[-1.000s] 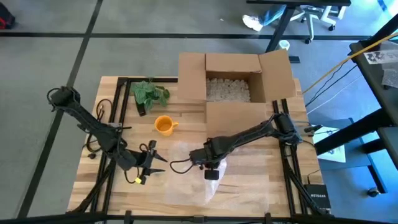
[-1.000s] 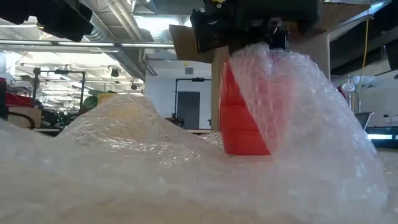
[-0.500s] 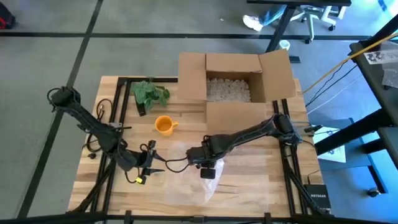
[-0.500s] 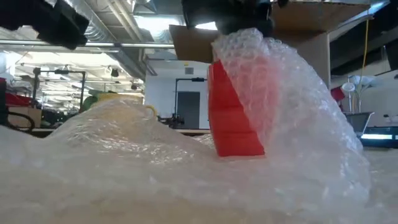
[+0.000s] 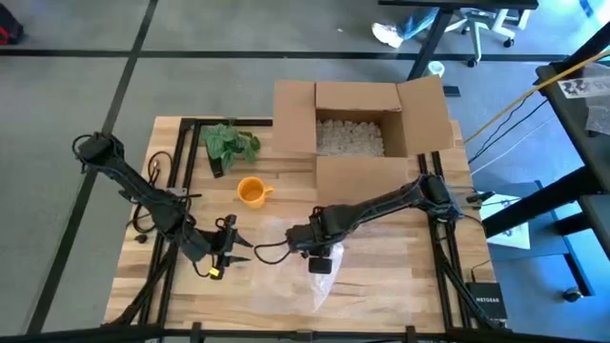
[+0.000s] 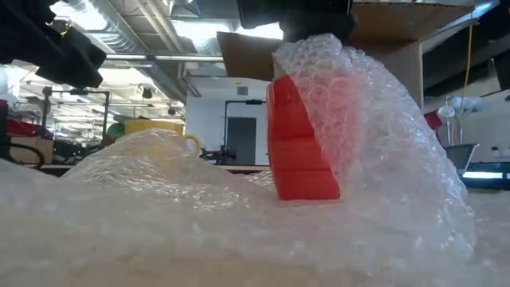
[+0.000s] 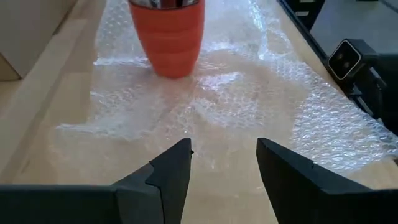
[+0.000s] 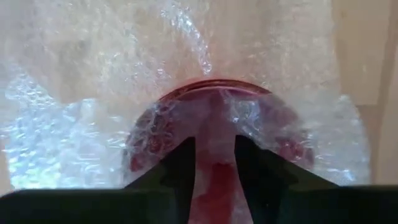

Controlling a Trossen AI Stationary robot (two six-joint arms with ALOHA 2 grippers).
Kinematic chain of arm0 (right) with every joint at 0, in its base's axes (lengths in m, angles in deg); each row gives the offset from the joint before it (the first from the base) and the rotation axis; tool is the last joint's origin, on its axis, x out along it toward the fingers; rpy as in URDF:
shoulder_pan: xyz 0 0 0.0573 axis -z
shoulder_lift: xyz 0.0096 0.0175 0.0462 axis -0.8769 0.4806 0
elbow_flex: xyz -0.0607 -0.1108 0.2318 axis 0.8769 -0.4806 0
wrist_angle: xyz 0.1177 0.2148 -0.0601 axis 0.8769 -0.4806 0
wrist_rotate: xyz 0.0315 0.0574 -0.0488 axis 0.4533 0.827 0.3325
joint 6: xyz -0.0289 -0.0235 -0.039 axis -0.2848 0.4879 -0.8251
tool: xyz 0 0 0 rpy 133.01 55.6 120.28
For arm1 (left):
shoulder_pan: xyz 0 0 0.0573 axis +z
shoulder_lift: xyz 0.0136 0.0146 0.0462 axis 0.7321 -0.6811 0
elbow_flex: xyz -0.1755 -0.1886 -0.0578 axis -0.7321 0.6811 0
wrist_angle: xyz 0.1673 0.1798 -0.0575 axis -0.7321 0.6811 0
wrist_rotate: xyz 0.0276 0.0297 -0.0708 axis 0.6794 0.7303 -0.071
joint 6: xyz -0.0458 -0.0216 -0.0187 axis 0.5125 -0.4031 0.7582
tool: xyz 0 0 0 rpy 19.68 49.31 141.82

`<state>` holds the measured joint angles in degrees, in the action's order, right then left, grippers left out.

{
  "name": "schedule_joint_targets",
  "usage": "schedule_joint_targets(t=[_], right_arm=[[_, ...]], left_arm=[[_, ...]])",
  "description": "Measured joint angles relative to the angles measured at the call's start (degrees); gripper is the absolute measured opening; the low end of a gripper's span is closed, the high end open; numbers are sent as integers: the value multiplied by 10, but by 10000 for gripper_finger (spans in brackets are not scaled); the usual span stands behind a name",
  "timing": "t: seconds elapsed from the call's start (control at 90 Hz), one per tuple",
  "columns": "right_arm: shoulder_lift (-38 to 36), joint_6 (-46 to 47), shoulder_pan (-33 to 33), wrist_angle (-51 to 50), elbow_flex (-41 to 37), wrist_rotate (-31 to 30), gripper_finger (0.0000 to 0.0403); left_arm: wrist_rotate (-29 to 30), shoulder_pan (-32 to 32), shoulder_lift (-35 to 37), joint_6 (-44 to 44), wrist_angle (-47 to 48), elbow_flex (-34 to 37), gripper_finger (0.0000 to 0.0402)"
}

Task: Wrap mug
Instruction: Wrap the orange mug with the bubble wrap

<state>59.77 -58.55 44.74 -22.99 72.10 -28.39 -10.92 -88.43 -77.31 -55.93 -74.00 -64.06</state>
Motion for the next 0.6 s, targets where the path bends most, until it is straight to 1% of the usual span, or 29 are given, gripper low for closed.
schedule_joint_targets(t=[0.422,0.6], right_arm=[[-1,4,-1,-6,0,5,102],[-1,4,-1,-24,14,0,102]], left_arm=[[0,0,0,0,1,0,166],[0,0,0,2,1,0,166]])
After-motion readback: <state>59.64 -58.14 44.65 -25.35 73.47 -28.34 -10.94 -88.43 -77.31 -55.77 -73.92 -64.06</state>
